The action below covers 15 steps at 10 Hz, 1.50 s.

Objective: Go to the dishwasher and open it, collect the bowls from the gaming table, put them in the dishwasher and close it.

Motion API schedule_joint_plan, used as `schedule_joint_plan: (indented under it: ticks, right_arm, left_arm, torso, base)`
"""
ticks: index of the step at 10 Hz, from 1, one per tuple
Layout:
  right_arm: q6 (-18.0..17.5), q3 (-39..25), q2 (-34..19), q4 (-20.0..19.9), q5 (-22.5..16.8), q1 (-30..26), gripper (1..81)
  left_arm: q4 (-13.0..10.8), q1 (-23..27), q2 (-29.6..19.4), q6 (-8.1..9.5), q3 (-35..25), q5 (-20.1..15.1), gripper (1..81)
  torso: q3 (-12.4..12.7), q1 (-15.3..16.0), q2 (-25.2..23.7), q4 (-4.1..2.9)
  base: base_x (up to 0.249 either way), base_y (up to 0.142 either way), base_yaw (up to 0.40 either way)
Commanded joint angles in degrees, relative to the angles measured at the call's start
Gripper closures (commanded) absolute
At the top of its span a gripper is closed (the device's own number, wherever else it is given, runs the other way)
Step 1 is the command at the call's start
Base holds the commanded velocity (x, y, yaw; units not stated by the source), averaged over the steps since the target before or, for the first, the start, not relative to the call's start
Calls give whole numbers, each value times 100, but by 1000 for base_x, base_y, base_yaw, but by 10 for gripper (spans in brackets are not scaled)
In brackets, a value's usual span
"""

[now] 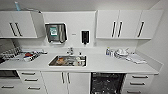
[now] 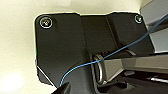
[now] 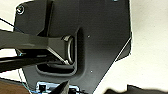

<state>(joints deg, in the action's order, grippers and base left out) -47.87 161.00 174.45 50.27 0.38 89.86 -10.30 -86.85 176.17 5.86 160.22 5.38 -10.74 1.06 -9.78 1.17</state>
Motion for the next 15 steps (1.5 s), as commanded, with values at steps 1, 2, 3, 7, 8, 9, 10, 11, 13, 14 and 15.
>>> schedule_joint_plan:
  ticks: [1,2,3,7,8,9,10,11,13,14,15]
  right_arm:
    - [3340,53,22,-3168,24,-192,10]
    - [3616,53,22,-3435,24,-183,10]
    - [3627,53,22,-3454,24,-200,10]
    - [3636,-70,-162,-3410,15,-446,10]
    - [3636,-79,-110,-3419,15,-446,10]
    - [3636,-70,-74,-3419,15,-446,10]
    - [3636,-70,-74,-3419,15,-446,10]
    - [3636,-70,-74,-3419,15,-455,10]
    - [3636,-96,-65,-3411,15,-464,10]
    - [3636,-105,-57,-3410,15,-464,10]
    - [3644,-105,-65,-3410,15,-463,10]
  left_arm:
    - [37,251,-11,-6,9,-283,10]
    - [37,260,-11,-6,9,-283,10]
    - [28,269,-28,-7,18,-282,10]
    - [28,392,-72,-7,9,-239,10]
    - [28,409,-72,-6,9,-239,10]
    - [28,418,-64,-6,9,-247,10]
    - [28,418,-55,-6,9,-248,10]
    - [28,426,-55,-15,9,-248,10]
    - [19,436,-54,-15,9,-265,10]
    - [28,436,-64,-6,9,-274,10]
    - [37,436,-72,2,9,-274,10]
  torso:
    - [0,0,0,0]
    - [0,0,0,0]
    - [0,0,2,0]
    - [0,0,2,0]
    - [0,0,2,0]
    - [0,0,2,0]
    - [0,0,2,0]
    - [0,0,2,0]
    - [0,0,2,2]
    - [0,-2,2,0]
    - [0,-2,2,0]
  base:
    - [0,0,0]
    - [0,0,0]
    - [0,0,0]
    - [0,0,0]
    - [0,0,0]
    - [0,0,0]
    - [0,0,0]
    - [0,0,0]
    - [0,0,0]
    - [0,0,0]
    - [0,0,0]
